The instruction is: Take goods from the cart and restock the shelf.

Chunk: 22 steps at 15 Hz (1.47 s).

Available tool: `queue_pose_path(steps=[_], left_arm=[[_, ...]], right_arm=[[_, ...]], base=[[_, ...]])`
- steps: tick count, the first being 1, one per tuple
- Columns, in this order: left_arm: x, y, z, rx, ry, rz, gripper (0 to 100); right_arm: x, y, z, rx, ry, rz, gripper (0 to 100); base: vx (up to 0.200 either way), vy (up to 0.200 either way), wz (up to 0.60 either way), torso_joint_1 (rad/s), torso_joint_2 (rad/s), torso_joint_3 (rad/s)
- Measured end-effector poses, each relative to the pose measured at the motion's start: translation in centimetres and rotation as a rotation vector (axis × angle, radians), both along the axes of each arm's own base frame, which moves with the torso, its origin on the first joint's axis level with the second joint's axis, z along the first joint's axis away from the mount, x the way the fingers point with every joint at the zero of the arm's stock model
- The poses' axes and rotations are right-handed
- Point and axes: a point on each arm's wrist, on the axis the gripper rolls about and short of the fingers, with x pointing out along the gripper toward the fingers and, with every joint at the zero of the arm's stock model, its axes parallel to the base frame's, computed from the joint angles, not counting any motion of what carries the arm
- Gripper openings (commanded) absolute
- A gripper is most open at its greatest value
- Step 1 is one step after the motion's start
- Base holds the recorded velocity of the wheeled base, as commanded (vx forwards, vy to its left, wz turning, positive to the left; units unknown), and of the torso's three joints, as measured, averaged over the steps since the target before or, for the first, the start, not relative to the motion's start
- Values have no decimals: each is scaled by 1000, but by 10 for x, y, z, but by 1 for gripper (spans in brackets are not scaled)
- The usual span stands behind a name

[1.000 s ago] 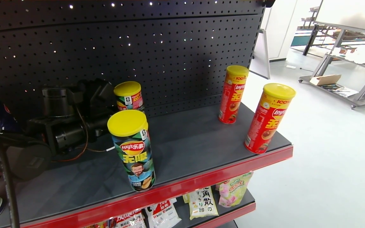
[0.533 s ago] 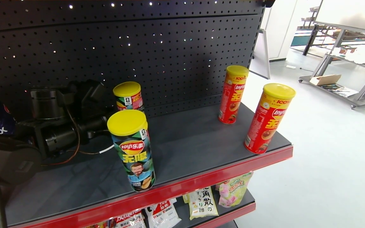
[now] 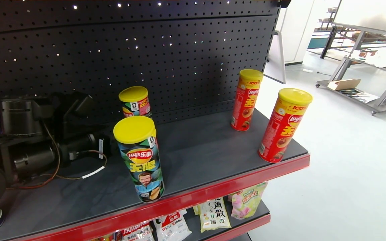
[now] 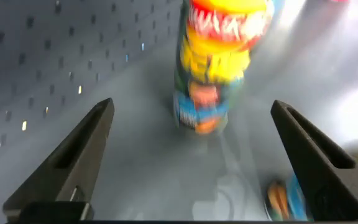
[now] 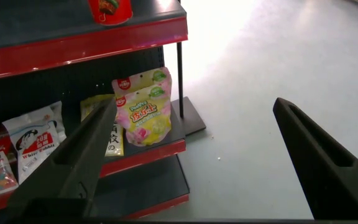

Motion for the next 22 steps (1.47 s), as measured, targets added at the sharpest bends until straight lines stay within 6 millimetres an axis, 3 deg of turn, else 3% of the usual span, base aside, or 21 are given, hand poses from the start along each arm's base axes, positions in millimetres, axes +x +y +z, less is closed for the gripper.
queue_pose_path(steps=[3,9,12,17,22], left_arm=[[-34,9,2,3,25,0,100],[-167,38,18,-38,32,49,100],[-217,50,15,-96,-9,200,100],[-258,56,18,-140,-180,250,100],[-272,59,2,-119,-227,301,100]], right_arm=[[0,0,0,0,0,0,100],[0,0,0,0,0,0,100],[0,0,0,0,0,0,100],[0,0,0,0,0,0,100],[0,0,0,1,0,11,100]], base=[[0,0,0,0,0,0],[0,0,0,0,0,0],[0,0,0,0,0,0],[0,0,0,0,0,0],[0,0,0,0,0,0]])
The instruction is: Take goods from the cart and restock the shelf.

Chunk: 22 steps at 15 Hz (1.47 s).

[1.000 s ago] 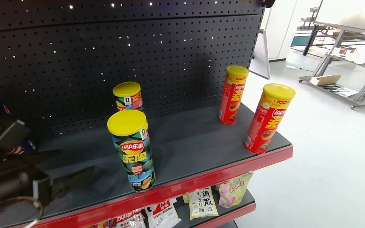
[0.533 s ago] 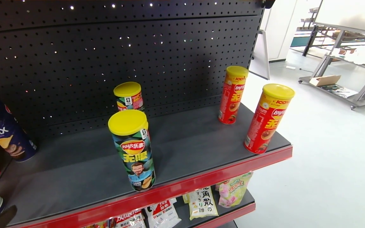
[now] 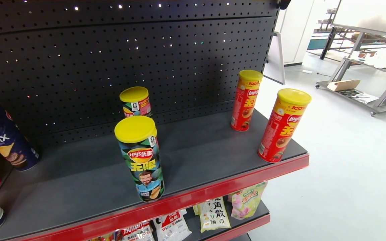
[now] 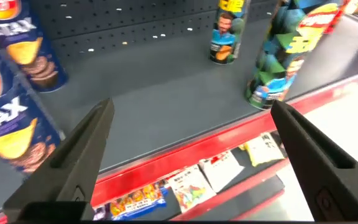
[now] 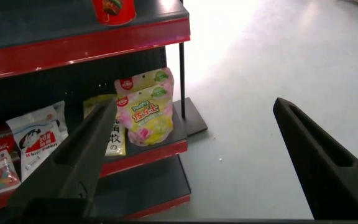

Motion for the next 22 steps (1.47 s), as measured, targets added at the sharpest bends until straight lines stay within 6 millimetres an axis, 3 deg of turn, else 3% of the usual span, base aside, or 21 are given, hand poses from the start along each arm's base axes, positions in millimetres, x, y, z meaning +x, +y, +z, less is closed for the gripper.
queue_pose_path(steps=[2,11,15,18,22], left_arm=[[-2,0,-2,0,-9,5,100],[-7,1,-5,1,-19,6,100],[-10,1,-12,3,-3,4,100],[-11,2,-39,20,23,2,100],[-10,4,-70,33,70,137,100]], right_arm=[[0,0,0,0,0,1,100],[0,0,0,-1,0,2,100],[0,0,0,-1,0,3,100],[-2,-1,-1,-3,-27,41,100],[-6,-1,-1,-4,-76,72,100]], base=[[0,0,0,0,0,0],[0,0,600,5,3,1],[0,0,0,0,0,0],[0,0,0,0,0,0],[0,0,0,0,0,0]])
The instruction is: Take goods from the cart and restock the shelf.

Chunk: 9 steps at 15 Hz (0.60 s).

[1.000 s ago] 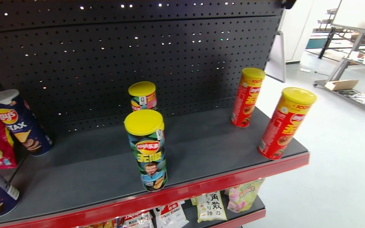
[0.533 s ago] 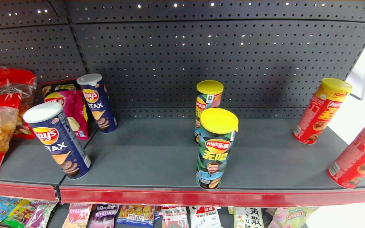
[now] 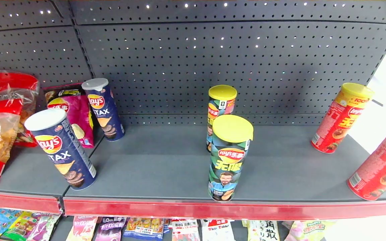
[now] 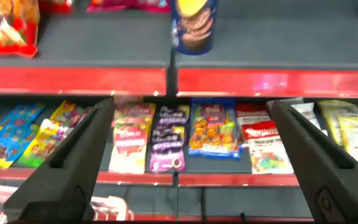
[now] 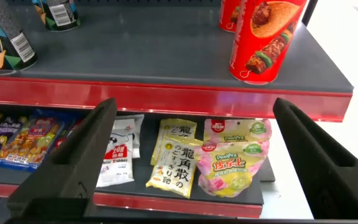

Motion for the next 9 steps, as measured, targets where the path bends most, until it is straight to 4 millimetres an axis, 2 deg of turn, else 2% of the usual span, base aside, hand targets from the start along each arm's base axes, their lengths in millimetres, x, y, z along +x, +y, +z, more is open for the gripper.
queue_pose_path(steps=[4,8,9], left_arm=[[1,-4,-9,-26,13,105,100],[2,-6,-10,-14,-214,-40,100],[4,-6,-15,-34,-222,-56,100]], right_arm=[[-1,0,0,0,-13,1,100],[-1,0,0,-4,-17,1,100],[-1,0,0,-15,-18,3,100]], base=[[0,0,0,0,0,0],[0,0,0,0,0,0],[0,0,0,0,0,0]])
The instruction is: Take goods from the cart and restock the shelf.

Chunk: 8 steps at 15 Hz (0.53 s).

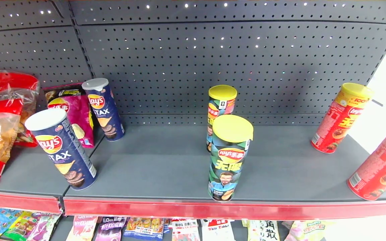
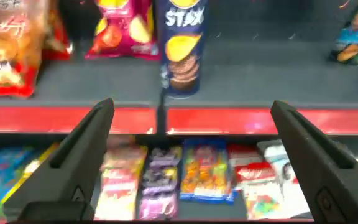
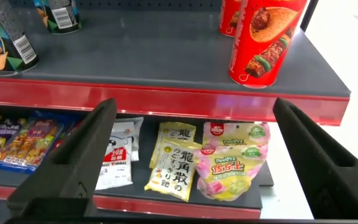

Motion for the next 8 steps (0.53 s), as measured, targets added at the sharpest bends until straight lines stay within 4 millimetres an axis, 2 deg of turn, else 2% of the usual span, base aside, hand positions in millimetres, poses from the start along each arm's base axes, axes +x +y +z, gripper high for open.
queue_pose_path(steps=[5,7,8], left_arm=[[1,2,-7,-127,11,74,100],[1,0,-7,-32,12,6,100],[1,0,-7,15,15,-22,100]], right_arm=[[0,1,0,-24,-7,44,100],[0,1,1,-32,-9,54,100],[-1,1,9,-30,-24,65,100]], base=[[0,0,0,0,0,0],[0,0,0,0,0,0],[0,0,0,0,0,0]])
